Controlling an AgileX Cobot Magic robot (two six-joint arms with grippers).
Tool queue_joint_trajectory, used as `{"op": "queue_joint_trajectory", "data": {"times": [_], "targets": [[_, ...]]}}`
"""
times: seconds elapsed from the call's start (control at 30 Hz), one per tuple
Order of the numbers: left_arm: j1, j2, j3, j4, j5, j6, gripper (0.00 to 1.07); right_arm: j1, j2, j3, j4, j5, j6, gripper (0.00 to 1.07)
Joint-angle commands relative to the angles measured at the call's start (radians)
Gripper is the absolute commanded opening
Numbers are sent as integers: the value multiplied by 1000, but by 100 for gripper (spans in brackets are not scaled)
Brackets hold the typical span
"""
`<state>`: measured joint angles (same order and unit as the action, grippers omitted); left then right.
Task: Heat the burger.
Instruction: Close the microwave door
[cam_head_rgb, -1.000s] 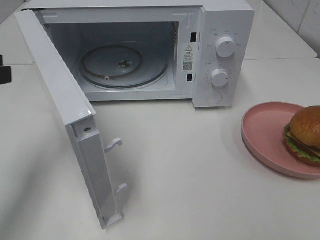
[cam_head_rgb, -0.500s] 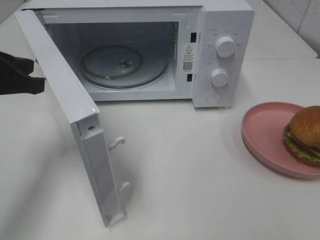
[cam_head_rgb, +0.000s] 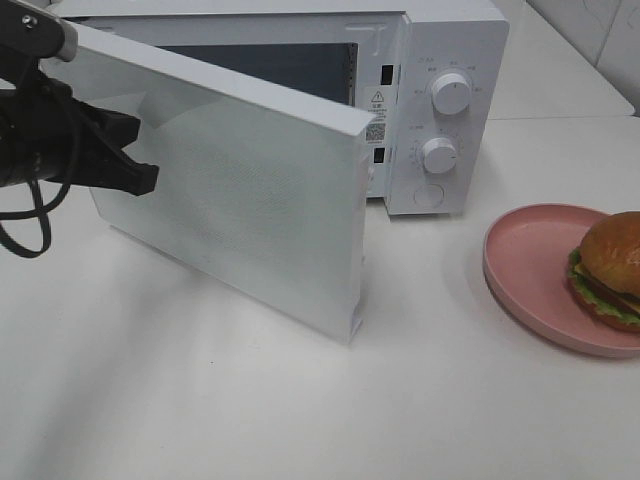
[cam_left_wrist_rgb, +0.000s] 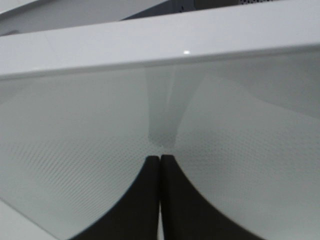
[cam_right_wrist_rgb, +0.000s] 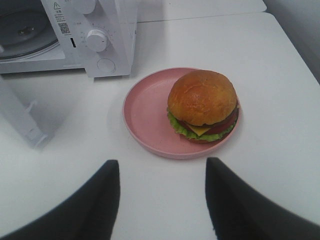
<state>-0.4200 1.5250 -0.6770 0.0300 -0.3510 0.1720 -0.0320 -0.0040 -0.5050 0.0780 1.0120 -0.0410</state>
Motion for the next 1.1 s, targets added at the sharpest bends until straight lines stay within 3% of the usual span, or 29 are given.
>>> {"op": "queue_joint_trajectory", "data": {"times": [0.03,0.4,1.1], "targets": [[-32,60,-58,3,-22,-2,0,-3,-27,-4,2,-16,-9,52],[-107,207,-199,4,-66,-2,0,-3,-27,-4,2,-16,-9,52],[-206,499,-625,7,-32,-2,0,-2,-27,-4,3,-16,-9,52]]}}
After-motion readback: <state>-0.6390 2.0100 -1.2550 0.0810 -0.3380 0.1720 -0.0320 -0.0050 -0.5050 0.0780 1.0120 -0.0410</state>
